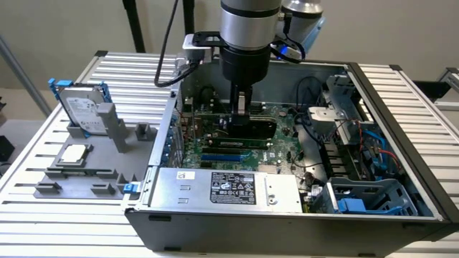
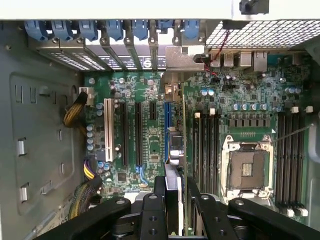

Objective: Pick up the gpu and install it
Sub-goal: 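Insert the gpu into the slot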

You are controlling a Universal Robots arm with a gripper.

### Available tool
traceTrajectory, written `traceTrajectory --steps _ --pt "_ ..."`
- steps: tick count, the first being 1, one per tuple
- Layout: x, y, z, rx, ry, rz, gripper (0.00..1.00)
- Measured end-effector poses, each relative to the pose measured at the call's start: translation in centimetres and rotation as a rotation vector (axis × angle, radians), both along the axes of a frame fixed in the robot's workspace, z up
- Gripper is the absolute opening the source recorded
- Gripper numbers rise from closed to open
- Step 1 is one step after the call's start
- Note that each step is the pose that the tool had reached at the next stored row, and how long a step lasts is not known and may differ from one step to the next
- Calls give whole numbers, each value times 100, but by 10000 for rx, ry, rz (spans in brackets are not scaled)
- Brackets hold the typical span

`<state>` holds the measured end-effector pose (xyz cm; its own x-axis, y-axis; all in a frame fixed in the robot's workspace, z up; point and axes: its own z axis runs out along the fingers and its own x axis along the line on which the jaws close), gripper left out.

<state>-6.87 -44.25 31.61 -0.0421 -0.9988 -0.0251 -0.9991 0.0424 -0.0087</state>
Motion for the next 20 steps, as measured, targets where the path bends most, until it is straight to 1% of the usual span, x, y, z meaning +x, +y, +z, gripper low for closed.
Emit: traceTrajectory --steps 2,5,11,20 --pt "-16 -31 -37 1 -1 -3 28" --pt "-42 -53 -90 0 0 -31 28" --pt "-105 -57 -184 0 0 -211 28" --pt "-122 -57 -205 3 2 -267 28"
